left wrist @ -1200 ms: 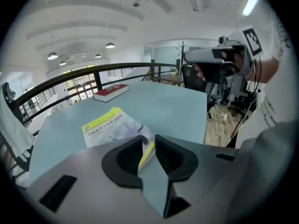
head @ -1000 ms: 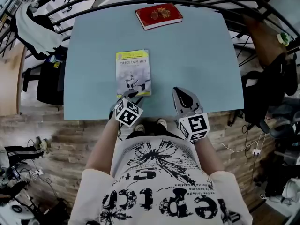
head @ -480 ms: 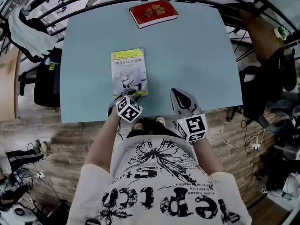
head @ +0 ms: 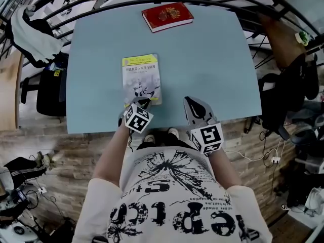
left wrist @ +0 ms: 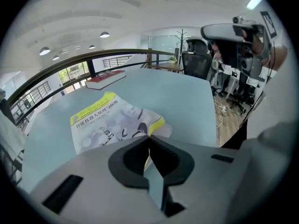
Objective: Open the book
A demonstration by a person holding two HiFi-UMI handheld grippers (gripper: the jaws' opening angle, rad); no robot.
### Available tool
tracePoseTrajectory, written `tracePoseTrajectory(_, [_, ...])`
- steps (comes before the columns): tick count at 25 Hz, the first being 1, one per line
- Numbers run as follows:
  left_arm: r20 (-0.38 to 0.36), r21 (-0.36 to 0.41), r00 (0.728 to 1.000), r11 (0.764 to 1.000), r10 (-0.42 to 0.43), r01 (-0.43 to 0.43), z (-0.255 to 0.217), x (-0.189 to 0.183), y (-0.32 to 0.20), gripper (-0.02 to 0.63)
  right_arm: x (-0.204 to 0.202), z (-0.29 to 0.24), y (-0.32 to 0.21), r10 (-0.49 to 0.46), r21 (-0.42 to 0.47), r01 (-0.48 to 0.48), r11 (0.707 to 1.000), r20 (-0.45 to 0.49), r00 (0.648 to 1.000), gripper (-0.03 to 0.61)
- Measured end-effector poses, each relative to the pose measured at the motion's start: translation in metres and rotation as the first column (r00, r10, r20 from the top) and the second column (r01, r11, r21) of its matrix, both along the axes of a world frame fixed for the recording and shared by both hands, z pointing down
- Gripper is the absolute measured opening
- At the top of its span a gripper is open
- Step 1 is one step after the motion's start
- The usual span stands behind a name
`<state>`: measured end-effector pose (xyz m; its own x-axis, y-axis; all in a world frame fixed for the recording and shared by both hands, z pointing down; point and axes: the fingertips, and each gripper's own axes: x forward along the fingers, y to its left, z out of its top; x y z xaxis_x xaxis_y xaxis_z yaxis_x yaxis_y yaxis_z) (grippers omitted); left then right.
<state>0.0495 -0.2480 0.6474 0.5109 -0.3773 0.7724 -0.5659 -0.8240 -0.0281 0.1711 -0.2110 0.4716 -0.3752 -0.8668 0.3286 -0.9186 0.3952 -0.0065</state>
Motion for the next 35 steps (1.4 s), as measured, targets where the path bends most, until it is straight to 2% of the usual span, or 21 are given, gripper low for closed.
tracePoseTrajectory(5, [-0.059, 0.033, 0.998, 0.999, -0.008, 0.010, -0.016, -0.006, -0.002, 0.018, -0.013, -0.003, -0.004, -0.018, 0.008, 0.018, 1.000, -0.004, 1.000, 0.011])
tracePoseTrajectory(9, [-0.134, 0.056, 0.990, 0.997, -0.047, 0.055, -0.035, -0.018, -0.005, 0.018, -0.029, -0.005, -0.008, -0.037, 0.012, 0.038, 0.999, -0.006, 0.999, 0.011])
tracePoseTrajectory(15, [-0.243, 0.110, 0.965, 0.985, -0.103, 0.132, -0.065, -0.046, -0.012, 0.018, -0.061, -0.008, -0.015, -0.079, 0.023, 0.079, 0.997, -0.004, 0.997, 0.011])
tracePoseTrajectory(20, [-0.315, 0.140, 0.933, 0.964, -0.173, 0.226, -0.096, -0.080, -0.014, 0.018, -0.094, -0.010, -0.019, -0.125, 0.037, 0.125, 0.992, 0.004, 0.992, 0.011])
tracePoseTrajectory(27, [-0.341, 0.162, 0.899, 0.925, -0.275, 0.344, -0.104, -0.145, -0.010, 0.018, -0.148, -0.014, -0.021, -0.197, 0.053, 0.196, 0.979, 0.007, 0.980, 0.011])
tracePoseTrajectory(35, [-0.341, 0.095, 0.855, 0.891, -0.390, 0.445, -0.080, -0.202, -0.004, 0.023, -0.186, -0.009, -0.013, -0.234, 0.046, 0.234, 0.971, -0.008, 0.972, 0.011])
